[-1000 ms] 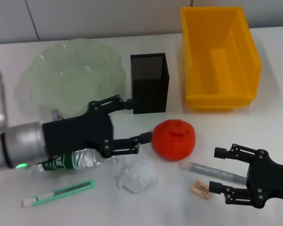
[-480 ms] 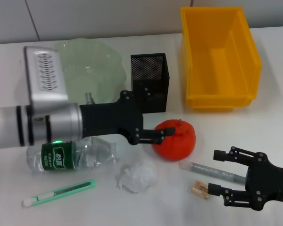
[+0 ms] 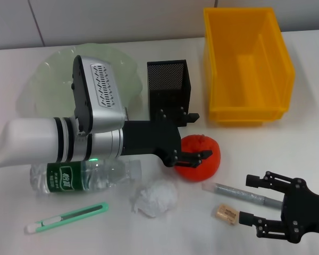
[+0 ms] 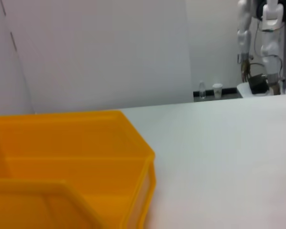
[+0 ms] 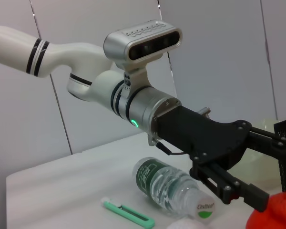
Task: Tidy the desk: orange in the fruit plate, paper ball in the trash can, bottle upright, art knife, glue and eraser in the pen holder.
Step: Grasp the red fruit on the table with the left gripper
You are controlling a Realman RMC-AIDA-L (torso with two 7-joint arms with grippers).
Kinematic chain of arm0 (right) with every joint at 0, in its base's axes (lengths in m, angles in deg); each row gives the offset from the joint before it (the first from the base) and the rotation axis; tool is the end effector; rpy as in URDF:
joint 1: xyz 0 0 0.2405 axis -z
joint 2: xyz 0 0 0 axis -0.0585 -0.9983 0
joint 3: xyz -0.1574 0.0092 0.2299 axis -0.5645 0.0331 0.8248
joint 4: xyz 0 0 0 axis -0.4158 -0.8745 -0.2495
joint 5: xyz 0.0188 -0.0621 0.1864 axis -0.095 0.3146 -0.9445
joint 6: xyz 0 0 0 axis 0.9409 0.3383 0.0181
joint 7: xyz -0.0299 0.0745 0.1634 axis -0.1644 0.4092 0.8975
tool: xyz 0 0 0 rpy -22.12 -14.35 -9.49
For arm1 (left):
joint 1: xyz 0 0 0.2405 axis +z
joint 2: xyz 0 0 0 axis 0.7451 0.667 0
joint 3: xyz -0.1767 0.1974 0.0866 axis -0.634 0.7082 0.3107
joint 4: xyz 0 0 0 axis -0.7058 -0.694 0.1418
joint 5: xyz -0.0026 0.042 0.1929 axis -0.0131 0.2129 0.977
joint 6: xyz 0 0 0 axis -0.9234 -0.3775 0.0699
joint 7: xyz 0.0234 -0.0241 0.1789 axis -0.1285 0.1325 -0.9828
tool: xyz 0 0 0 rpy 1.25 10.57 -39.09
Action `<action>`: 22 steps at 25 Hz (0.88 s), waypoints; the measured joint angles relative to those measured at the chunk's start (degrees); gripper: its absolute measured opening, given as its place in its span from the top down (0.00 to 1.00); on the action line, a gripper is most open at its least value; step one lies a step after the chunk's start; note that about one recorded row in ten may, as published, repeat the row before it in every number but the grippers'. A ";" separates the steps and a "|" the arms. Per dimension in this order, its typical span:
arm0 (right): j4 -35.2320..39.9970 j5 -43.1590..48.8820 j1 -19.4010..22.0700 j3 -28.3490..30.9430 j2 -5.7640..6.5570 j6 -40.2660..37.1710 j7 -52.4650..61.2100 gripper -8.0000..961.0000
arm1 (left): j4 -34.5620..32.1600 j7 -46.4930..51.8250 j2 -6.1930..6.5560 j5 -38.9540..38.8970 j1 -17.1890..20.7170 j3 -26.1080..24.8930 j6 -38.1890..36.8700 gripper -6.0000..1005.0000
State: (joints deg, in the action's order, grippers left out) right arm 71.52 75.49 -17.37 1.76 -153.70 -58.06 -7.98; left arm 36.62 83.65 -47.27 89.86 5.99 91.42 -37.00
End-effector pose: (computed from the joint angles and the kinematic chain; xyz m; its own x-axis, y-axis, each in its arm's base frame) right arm 0.3222 0.2166 -0.0480 0.7461 -0.2306 -0.6246 -0.4313 -0.8821 -0.1895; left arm -0.1684 0.3599 -0.1616 0.9346 -0.0828 0.3461 -0.0103 -0.9785 -0.2061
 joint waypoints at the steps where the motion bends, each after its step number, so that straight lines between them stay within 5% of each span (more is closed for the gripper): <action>1: 0.00 0.00 0.00 0.00 0.00 0.00 0.00 0.16 | 0.00 0.00 0.00 0.00 0.00 0.00 0.00 0.16; 9: 0.00 0.00 0.28 -0.13 0.00 0.02 0.11 0.16 | -0.02 1.26 0.00 -0.22 -0.07 3.07 2.73 0.17; 22: 0.00 0.11 0.39 -0.19 0.07 -0.23 0.21 0.16 | -0.69 2.46 0.00 -0.42 0.01 4.30 4.29 0.40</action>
State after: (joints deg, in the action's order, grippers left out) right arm 71.53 75.59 -16.98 1.57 -153.63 -58.30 -7.77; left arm 35.93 86.11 -47.28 89.44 6.00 95.72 -32.71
